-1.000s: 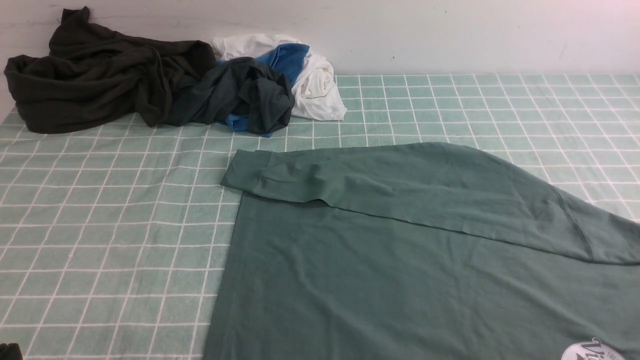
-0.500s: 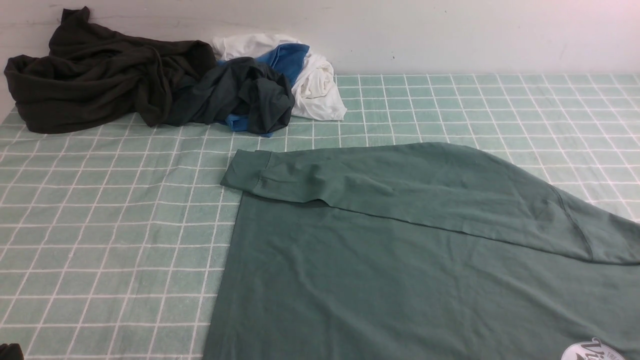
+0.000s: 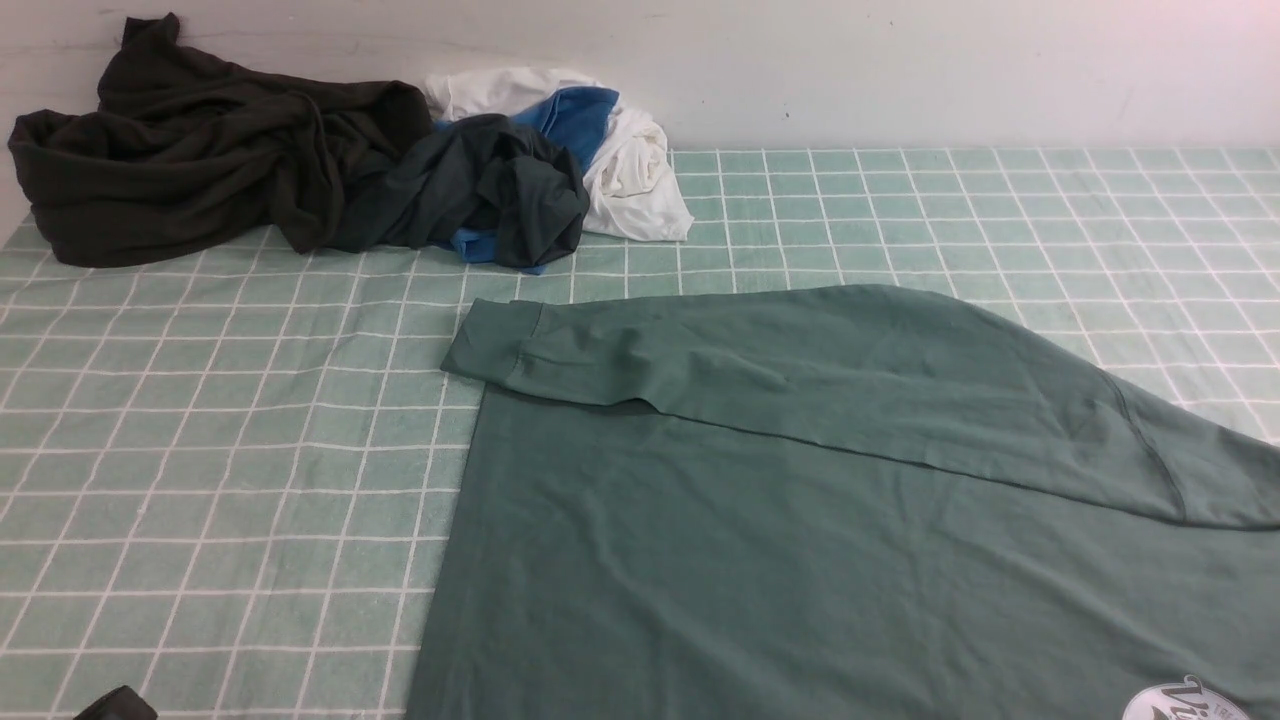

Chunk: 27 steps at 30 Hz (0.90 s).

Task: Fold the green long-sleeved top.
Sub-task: Use the left arm to clamp the cuff closest to it

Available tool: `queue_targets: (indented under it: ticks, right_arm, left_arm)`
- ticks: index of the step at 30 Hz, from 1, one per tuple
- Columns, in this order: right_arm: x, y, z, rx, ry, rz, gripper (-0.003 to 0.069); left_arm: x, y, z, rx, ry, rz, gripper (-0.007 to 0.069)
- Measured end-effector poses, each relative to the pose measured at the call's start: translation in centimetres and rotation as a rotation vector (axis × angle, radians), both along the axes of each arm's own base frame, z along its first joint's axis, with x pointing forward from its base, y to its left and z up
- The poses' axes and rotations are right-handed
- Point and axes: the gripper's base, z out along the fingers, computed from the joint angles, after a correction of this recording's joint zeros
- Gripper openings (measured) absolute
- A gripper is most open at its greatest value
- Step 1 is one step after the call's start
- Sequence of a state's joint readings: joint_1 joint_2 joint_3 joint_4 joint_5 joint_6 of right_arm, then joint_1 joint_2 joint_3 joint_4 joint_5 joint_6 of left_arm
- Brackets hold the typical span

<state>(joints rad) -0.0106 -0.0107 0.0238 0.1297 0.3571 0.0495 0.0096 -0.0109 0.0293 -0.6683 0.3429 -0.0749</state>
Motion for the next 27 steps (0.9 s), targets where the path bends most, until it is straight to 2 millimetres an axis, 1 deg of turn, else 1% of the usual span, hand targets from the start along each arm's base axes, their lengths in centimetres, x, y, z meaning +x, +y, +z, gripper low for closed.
queue_targets:
  ticks: [1, 2, 3, 4, 6, 8, 13, 16, 18, 20, 21, 23, 24, 25, 27]
  right_arm:
    - [0.0, 0.1, 0.0, 0.05, 0.002, 0.004, -0.0014]
    - [0.0, 0.1, 0.0, 0.05, 0.002, 0.004, -0.0014]
    - [0.0, 0.3, 0.0, 0.104, 0.002, 0.008, -0.0014]
    - [0.0, 0.4, 0.0, 0.155, 0.002, 0.012, -0.0014]
    - [0.0, 0.6, 0.1, 0.242, 0.004, 0.019, -0.0014]
    - [0.0, 0.7, 0.1, 0.283, 0.005, 0.022, -0.0014]
    - [0.0, 1.2, 0.4, 0.545, 0.003, 0.043, -0.0014]
    - [0.0, 1.4, 0.8, 0.732, -0.018, 0.048, -0.0014]
    - [0.0, 1.4, 1.1, 0.803, -0.038, 0.043, -0.0014]
    - [0.1, 1.1, 1.4, 0.813, -0.079, 0.027, -0.0014]
    - [0.1, 1.1, 1.4, 0.806, -0.085, 0.025, -0.0014]
    - [0.1, 0.5, 1.8, 0.78, -0.156, -0.013, -0.0014]
    - [0.1, 0.4, 1.9, 0.775, -0.168, -0.02, -0.0014]
    - [0.2, 0.1, 2.1, 0.756, -0.203, -0.041, -0.0014]
    - [0.1, 0.0, 2.2, 0.697, -0.22, -0.047, -0.0014]
  left_arm:
    - [0.0, -0.2, 0.1, -0.076, 0.0, -0.003, -0.0003]
    - [0.0, -0.2, 0.2, -0.076, -0.001, -0.003, -0.0003]
    - [0.0, -0.3, 0.3, -0.129, -0.002, -0.005, -0.0003]
    - [0.0, -0.3, 0.3, -0.145, -0.002, -0.006, -0.0003]
    - [0.0, -0.3, 0.3, -0.156, -0.004, -0.006, -0.0003]
    - [0.0, -0.3, 0.4, -0.157, -0.005, -0.005, -0.0003]
    - [0.0, -0.3, 0.4, -0.167, -0.008, -0.002, -0.0003]
    - [0.0, -0.3, 0.4, -0.177, -0.008, -0.003, -0.0003]
    - [-0.1, -0.4, 1.1, -0.171, -0.024, -0.014, -0.0003]
    - [-0.4, -0.5, 3.0, -0.115, -0.089, -0.034, -0.0003]
    - [-0.4, -0.5, 3.5, -0.097, -0.106, -0.039, -0.0003]
    - [-1.0, -0.6, 6.0, 0.068, -0.184, -0.074, -0.0003]
    - [-1.1, -0.6, 6.4, 0.103, -0.187, -0.081, -0.0003]
    - [-1.1, -0.7, 7.5, 0.229, -0.175, -0.111, -0.0003]
    - [-0.7, -0.7, 8.6, 0.386, -0.075, -0.162, -0.0003]
